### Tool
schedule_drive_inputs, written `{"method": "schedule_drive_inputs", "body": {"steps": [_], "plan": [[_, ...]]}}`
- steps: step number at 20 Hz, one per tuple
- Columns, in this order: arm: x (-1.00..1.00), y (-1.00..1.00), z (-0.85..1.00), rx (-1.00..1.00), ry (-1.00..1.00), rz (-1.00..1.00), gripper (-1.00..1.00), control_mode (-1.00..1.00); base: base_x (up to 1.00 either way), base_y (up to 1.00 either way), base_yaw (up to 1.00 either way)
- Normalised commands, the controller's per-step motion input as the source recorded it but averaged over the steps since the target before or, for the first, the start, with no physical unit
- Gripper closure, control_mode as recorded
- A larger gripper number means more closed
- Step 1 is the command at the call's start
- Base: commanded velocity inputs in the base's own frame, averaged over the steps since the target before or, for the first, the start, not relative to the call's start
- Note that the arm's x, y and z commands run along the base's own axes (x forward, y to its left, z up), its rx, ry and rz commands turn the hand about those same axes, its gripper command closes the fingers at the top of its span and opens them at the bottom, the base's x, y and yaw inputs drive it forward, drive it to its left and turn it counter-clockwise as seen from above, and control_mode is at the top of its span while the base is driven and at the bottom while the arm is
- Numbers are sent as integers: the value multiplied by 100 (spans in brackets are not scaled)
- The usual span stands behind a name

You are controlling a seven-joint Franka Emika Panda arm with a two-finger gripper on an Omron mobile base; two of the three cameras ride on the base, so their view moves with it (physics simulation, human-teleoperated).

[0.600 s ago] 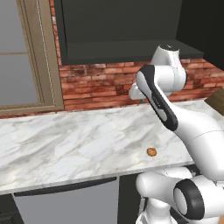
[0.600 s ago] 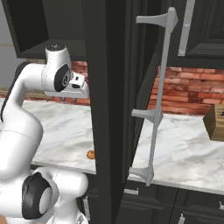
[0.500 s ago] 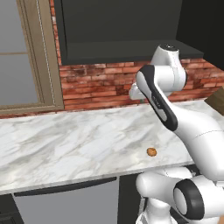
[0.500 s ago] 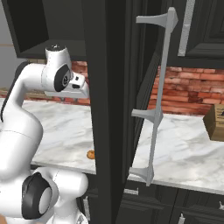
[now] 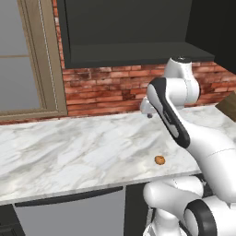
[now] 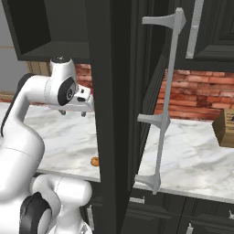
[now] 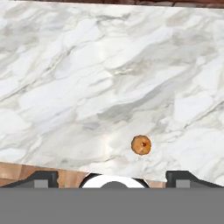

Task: Pick the tangerine from the counter and place it in the cabinet. Then close the cabinet.

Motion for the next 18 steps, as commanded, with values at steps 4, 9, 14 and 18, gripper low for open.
{"method": "schedule_drive_inputs", "body": {"steps": [4,9,14,18], "plan": [[-26,-19,-23,0,0,0,-100,-100,0,0,0],[-1,-29,-41,3,10,0,-100,-100,0,0,0],[0,-37,-57,5,7,-1,-100,-100,0,0,0],[0,-22,-77,2,5,0,-100,-100,0,0,0]]}}
